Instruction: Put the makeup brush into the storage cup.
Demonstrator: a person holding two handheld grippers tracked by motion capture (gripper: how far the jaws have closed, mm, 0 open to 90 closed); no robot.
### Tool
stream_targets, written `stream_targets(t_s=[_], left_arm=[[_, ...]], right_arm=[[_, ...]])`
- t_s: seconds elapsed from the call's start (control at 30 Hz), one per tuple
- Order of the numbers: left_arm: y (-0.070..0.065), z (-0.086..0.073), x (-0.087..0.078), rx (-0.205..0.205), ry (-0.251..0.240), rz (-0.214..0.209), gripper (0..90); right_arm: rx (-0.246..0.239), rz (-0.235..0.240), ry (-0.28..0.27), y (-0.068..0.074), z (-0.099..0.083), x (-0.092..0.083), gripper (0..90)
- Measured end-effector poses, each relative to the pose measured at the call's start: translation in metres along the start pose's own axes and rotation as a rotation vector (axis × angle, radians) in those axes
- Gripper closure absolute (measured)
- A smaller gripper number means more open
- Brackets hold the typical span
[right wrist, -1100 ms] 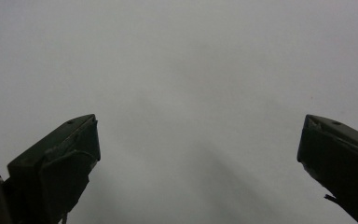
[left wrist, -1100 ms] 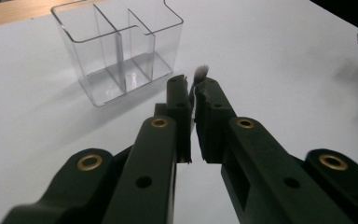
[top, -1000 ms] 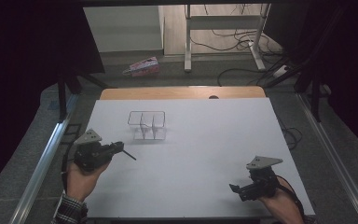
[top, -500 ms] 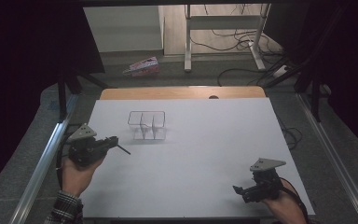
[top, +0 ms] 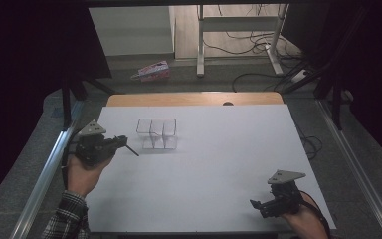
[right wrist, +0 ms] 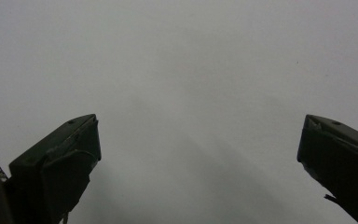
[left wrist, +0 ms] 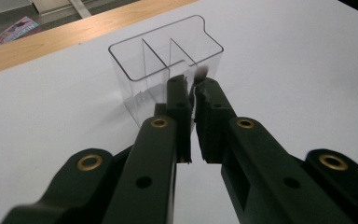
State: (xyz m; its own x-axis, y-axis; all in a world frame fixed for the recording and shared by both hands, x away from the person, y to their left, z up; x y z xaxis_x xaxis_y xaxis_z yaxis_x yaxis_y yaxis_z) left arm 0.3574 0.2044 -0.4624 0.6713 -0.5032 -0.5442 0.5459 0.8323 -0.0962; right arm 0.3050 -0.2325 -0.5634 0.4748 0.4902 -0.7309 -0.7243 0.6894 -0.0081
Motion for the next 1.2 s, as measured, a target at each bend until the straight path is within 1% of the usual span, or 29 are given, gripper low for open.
stream_targets(t_s=[0.07, 0.23, 0.27, 0.37, 0.53, 0.57, 0.87, 1.1, 1.2], left_arm=[[0.003, 0.006, 0.001, -0.003, 0.003, 0.002, 85.3], [0.007, 0.013, 0.003, -0.009, 0.002, -0.001, 85.4], [0.008, 0.015, 0.004, -0.020, 0.001, 0.000, 85.4], [0.010, 0.019, 0.006, -0.023, 0.001, 0.000, 85.4], [0.012, 0.026, 0.007, -0.019, 0.000, 0.005, 85.4], [0.013, 0.029, 0.008, -0.014, -0.002, 0.005, 85.4], [0.016, 0.041, 0.012, -0.006, -0.003, 0.016, 85.4], [0.016, 0.050, 0.015, -0.002, -0.009, 0.024, 85.4], [0.015, 0.053, 0.017, 0.007, -0.008, 0.029, 85.4]], right_arm=[[-0.005, -0.001, 0.002, 0.000, 0.000, 0.000, 0.0], [-0.006, -0.002, 0.004, 0.000, -0.001, 0.000, 0.0], [-0.008, -0.002, 0.004, 0.000, -0.001, 0.000, 0.0], [-0.008, -0.003, 0.004, -0.001, -0.001, 0.000, 0.0], [-0.006, -0.003, 0.006, -0.001, -0.001, 0.000, 0.0], [-0.009, -0.003, 0.008, -0.001, -0.001, 0.000, 0.0], [-0.017, 0.002, 0.014, 0.000, -0.002, 0.001, 0.0], [-0.024, 0.006, 0.024, 0.002, -0.003, 0.003, 0.0], [-0.024, 0.007, 0.025, 0.002, -0.003, 0.003, 0.0]])
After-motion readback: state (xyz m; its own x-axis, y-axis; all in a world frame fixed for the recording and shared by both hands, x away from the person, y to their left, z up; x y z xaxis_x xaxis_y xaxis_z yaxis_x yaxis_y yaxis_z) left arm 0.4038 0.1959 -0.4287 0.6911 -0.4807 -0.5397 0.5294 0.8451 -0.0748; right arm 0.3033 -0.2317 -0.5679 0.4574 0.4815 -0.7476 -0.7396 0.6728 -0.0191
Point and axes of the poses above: each handheld gripper's, and its own axes: x roughly forward along the jaws, z roughly out of its top, y roughly to its left, the point moved 10 cm from there along x, roughly forward along the jaws, and after that the axes turned 4 degrees about -y, right-handed, at the moved point
